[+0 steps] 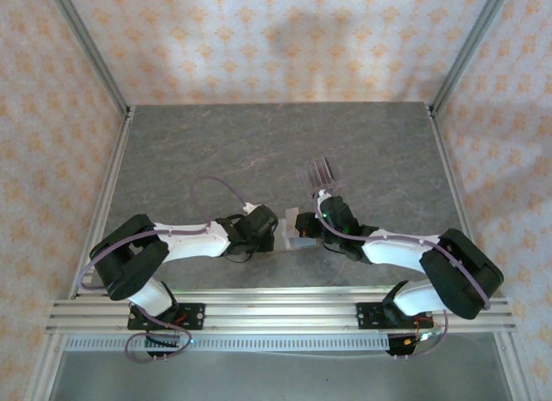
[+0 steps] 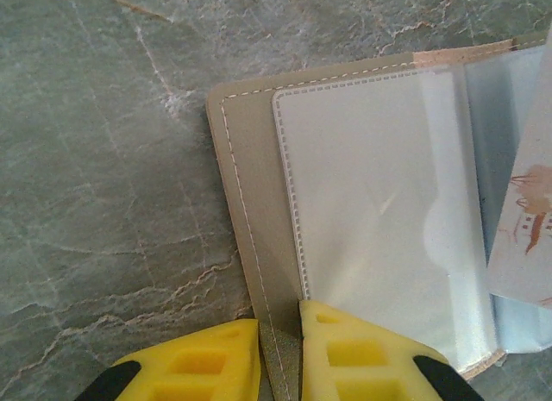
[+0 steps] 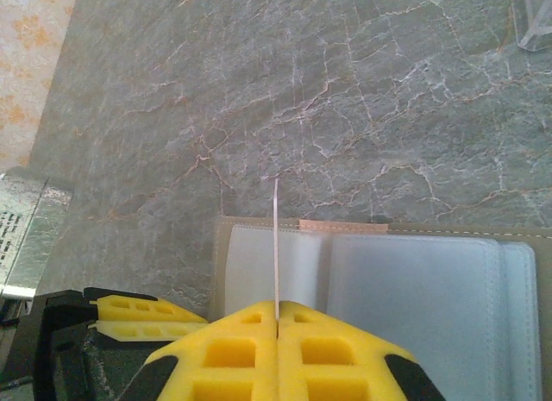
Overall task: Put the credit cards into the card holder
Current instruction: Insert the credit card into the card slot.
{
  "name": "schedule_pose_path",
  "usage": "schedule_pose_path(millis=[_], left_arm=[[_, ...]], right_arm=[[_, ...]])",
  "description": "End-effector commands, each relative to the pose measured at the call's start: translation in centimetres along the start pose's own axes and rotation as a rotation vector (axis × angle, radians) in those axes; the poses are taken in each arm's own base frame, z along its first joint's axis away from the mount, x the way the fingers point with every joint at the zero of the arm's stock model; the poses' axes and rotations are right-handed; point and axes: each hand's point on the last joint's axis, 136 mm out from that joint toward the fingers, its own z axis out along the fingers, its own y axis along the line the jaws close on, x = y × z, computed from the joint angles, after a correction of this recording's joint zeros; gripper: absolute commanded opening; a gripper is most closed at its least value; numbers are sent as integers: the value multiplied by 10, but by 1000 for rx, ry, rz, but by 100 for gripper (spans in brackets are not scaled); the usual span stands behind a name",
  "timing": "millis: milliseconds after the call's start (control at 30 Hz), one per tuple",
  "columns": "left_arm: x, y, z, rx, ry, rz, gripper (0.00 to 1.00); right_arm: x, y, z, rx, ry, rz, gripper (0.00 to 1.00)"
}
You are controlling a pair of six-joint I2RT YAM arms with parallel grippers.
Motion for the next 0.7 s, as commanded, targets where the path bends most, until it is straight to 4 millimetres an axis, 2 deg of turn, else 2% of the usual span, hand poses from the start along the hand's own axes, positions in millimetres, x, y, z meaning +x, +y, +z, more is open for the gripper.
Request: schedule_pose_path(millis=[0, 267, 433, 667], left_arm=[[12, 6, 20, -24, 39, 1, 18], [12, 6, 19, -23, 35, 0, 18], [12, 6, 20, -24, 37, 3, 18], [11, 7, 19, -26, 34, 0, 17]], right_arm=[[-8, 0, 0, -15, -42, 6, 0], [-3, -18, 6, 9, -42, 40, 0], [1, -21, 12, -3, -23, 59, 0], [-3, -31, 6, 18, -50, 81, 0]])
